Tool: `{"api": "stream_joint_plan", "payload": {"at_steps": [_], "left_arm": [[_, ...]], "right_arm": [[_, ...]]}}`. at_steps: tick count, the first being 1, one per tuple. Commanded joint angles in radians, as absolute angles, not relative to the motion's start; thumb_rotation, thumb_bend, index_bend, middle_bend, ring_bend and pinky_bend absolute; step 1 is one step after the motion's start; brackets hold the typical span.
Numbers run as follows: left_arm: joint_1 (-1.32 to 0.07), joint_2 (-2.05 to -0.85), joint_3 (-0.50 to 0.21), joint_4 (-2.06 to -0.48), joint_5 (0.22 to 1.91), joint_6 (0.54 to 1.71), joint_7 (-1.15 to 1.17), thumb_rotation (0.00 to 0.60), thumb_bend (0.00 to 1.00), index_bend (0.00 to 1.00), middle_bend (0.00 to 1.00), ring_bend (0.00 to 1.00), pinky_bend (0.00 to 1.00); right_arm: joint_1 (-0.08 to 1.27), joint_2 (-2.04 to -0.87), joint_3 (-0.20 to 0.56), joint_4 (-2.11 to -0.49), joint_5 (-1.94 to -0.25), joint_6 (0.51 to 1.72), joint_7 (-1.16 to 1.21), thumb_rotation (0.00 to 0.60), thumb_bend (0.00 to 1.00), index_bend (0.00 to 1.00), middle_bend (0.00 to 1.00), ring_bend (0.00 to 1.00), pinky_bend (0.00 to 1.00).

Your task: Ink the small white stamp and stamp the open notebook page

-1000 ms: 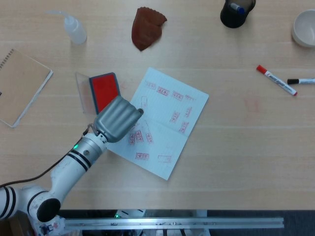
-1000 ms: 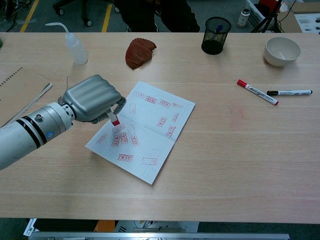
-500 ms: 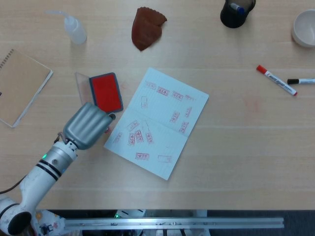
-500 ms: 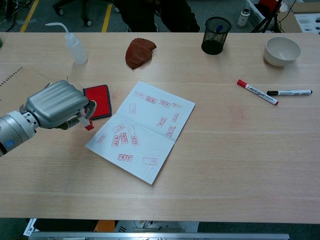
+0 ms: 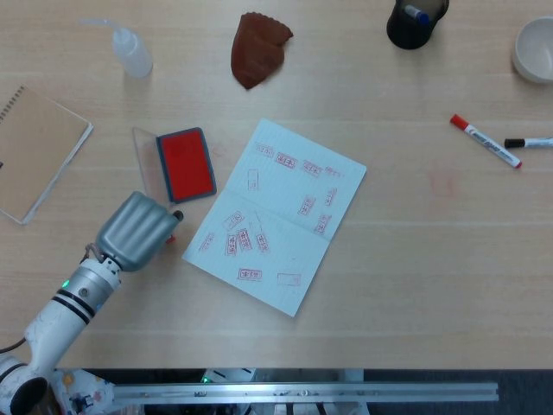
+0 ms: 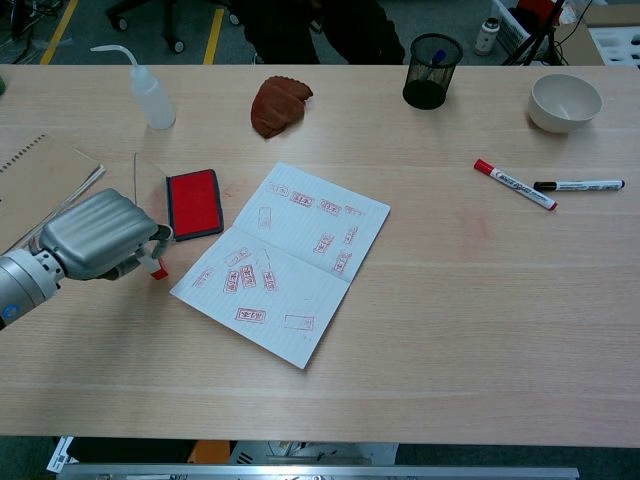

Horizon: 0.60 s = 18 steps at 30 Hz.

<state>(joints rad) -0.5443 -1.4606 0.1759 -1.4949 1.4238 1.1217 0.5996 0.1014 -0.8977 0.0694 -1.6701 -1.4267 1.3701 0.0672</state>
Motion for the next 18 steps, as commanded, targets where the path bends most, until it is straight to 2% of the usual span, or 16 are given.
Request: {"api": "stream_joint_plan", "payload": {"at_steps": [1,18], "left_arm": [[-0.537,-1.472,0.167,-1.478,1.43,1.114,0.593,0.6,0.4,0.51,0.99,0.97,1.0],[-0.509,-1.501,0.127,-1.419,1.414,1.079,0.582,0.6,0.4,0.47,0.99,0.97,1.0]], "right_arm": [[0.1,-0.896,0.069,-1.672,-1.425,1.372,0.066,0.6,0.21,0.34,0.4,0.33,0.39],[0.092,-0.889,0.07,-1.677,-1.423,1.383,0.067,0.6,0.21,0.34,0.4,0.33,0.39]]}}
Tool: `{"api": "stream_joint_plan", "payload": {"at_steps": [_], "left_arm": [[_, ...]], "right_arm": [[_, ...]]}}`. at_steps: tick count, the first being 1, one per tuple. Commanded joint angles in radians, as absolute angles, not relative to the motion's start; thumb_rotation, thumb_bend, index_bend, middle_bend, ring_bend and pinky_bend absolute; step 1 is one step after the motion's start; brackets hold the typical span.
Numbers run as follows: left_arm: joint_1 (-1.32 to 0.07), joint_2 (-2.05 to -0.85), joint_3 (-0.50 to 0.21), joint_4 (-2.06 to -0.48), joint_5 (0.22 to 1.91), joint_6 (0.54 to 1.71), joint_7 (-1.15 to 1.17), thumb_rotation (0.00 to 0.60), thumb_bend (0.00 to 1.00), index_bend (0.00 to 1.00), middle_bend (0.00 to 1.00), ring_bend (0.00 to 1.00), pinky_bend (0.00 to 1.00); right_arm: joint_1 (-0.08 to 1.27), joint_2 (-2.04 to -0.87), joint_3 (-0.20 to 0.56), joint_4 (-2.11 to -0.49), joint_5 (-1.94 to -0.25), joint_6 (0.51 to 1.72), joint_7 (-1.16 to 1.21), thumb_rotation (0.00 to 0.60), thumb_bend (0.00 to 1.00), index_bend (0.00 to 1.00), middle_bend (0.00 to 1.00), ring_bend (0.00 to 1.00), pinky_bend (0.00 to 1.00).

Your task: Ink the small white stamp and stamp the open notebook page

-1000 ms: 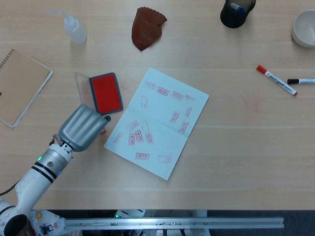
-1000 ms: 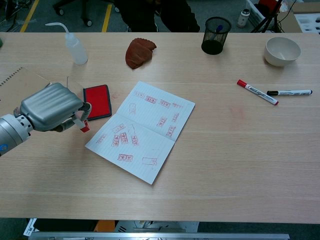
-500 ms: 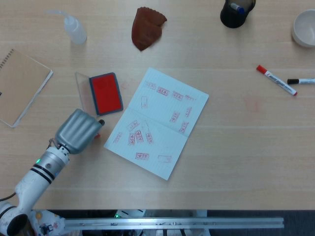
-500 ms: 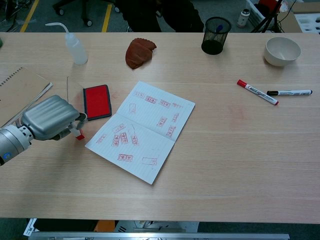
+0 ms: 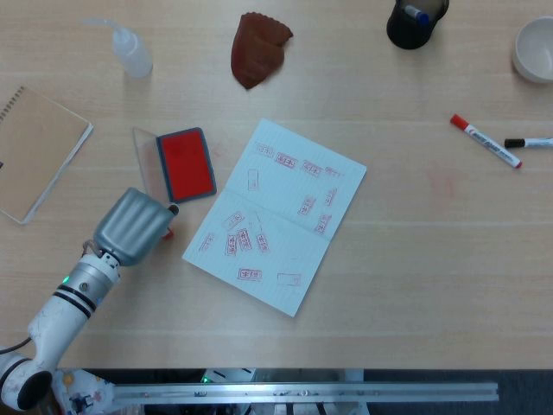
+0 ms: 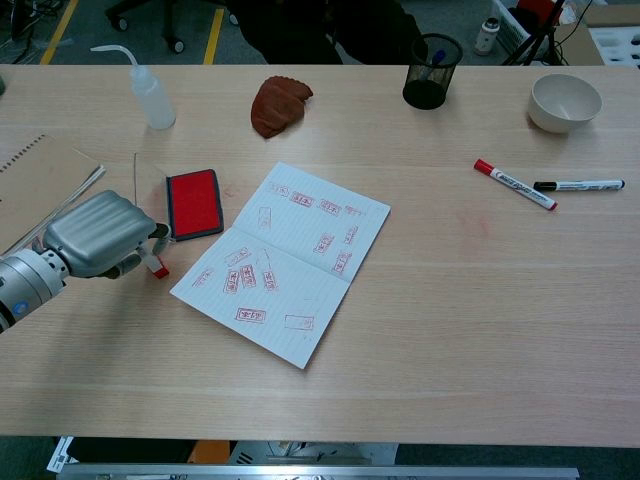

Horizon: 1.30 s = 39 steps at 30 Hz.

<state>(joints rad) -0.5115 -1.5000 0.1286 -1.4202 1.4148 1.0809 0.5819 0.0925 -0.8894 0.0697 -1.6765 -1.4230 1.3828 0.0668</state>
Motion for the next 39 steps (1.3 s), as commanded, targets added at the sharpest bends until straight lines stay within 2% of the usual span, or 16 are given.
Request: {"api": "stream_joint_plan", "payload": {"at_steps": [1,8,14,20,24,26,30,35,39], "left_arm": [[-0.507,-1.501,0.126,-1.418,1.414,1.078,0.583,0.6,0.4,0.47,0.99,0.97,1.0],[-0.493,-1.467,0.124,-1.461,1.432,1.095,0.577,0.6,0.4,0.43,0.98,0.96,1.0],[-0.47,-1.355,0.125,-1.597,1.454,1.147,0.55,0.6,0.4,0.38,0.93,0.92,1.0],[-0.431,-1.223,0.091,-1.733,1.448,1.234,0.45,0.6,0.39,0.36,0.84,0.83,1.0],[-0.385,-1.16,0.036,-1.786,1.367,1.298,0.332,0.6,0.39,0.36,0.74,0.71,1.0],[-0.361,-1.146,0.012,-1.791,1.318,1.321,0.274,0.6,0.39,0.35,0.7,0.65,0.99],[-0.3,-1.149,-0.027,-1.755,1.243,1.386,0.178,0.6,0.38,0.35,0.64,0.57,0.91],[-0.227,-1.172,-0.034,-1.674,1.241,1.472,0.126,0.6,0.38,0.35,0.62,0.55,0.83],[-0.171,-1.197,-0.015,-1.617,1.307,1.556,0.099,0.6,0.38,0.37,0.61,0.54,0.79]], "right_arm": [[0.092,-0.889,0.07,-1.677,-1.423,1.383,0.067,0.6,0.21,0.34,0.4,0.33,0.39],[0.091,-0.885,0.072,-1.681,-1.424,1.389,0.067,0.6,0.21,0.34,0.4,0.33,0.39],[0.093,-0.877,0.078,-1.686,-1.422,1.393,0.065,0.6,0.21,0.34,0.4,0.33,0.39],[0.102,-0.873,0.082,-1.688,-1.413,1.374,0.07,0.6,0.21,0.34,0.4,0.33,0.39],[0.114,-0.875,0.083,-1.684,-1.396,1.345,0.062,0.6,0.21,0.34,0.4,0.31,0.39],[0.119,-0.877,0.083,-1.685,-1.389,1.334,0.057,0.6,0.21,0.34,0.4,0.3,0.39],[0.125,-0.885,0.084,-1.681,-1.376,1.322,0.042,0.6,0.21,0.34,0.4,0.3,0.38],[0.13,-0.898,0.087,-1.683,-1.373,1.323,0.016,0.6,0.21,0.34,0.4,0.3,0.38],[0.131,-0.91,0.083,-1.689,-1.4,1.337,0.007,0.6,0.21,0.34,0.4,0.3,0.38]]}}
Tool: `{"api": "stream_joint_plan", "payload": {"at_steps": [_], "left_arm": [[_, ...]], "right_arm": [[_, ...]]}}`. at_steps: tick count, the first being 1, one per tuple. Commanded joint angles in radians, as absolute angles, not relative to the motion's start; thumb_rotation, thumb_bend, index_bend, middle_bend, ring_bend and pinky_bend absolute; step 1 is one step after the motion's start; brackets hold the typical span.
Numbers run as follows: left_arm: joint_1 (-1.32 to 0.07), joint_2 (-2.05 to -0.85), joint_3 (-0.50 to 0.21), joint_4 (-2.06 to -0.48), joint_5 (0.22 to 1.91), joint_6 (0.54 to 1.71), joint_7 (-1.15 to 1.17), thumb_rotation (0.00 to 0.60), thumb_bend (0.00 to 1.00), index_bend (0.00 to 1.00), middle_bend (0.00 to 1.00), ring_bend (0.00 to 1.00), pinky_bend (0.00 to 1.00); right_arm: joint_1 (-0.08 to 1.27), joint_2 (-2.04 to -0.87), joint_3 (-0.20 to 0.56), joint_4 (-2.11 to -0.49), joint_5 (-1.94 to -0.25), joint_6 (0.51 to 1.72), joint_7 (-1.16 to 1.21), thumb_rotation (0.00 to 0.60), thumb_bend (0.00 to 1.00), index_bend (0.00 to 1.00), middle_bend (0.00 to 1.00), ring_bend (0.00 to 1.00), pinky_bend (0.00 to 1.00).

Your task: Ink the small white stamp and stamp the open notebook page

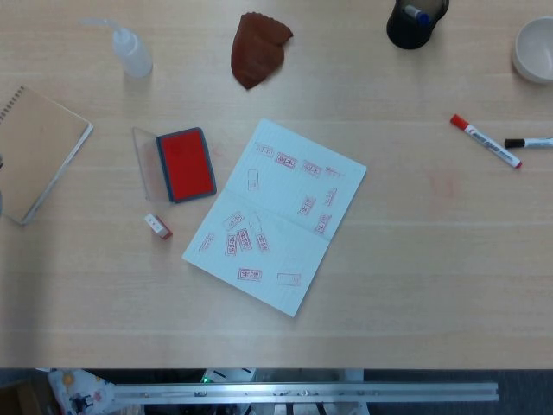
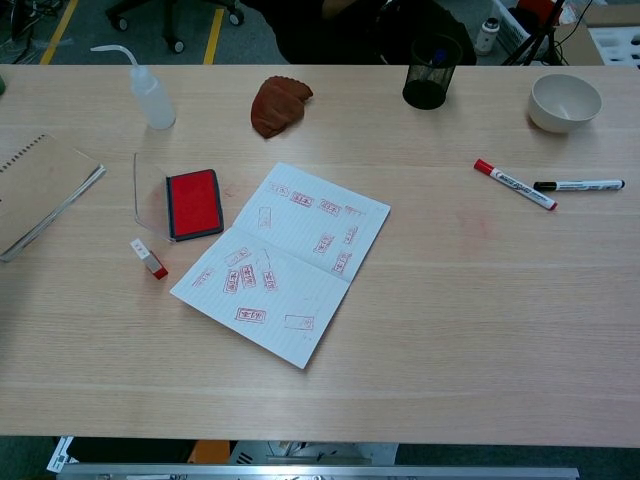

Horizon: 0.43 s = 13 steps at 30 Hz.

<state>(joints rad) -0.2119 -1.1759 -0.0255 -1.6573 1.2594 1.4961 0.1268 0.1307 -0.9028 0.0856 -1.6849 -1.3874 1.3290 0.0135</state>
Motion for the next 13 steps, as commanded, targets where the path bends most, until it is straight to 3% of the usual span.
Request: {"api": "stream_joint_plan", "payload": {"at_steps": [1,13], "left_arm": [[-0.162,-1.202,-0.012,-1.608,1.32,1.568,0.094,0.6,0.38,0.37,0.61,0.54,0.78],[-0.107,-1.157,0.031,-1.619,1.419,1.586,0.128,0.6,0.37,0.4,0.59,0.53,0.71]], "right_arm": [[0.131,-0.912,0.082,-1.692,-1.404,1.339,0.006,0.6,0.21,0.34,0.4,0.3,0.38],[0.134,-0.916,0.072,-1.709,-1.419,1.339,-0.021,0.6,0.21,0.34,0.4,0.3,0.38]]}}
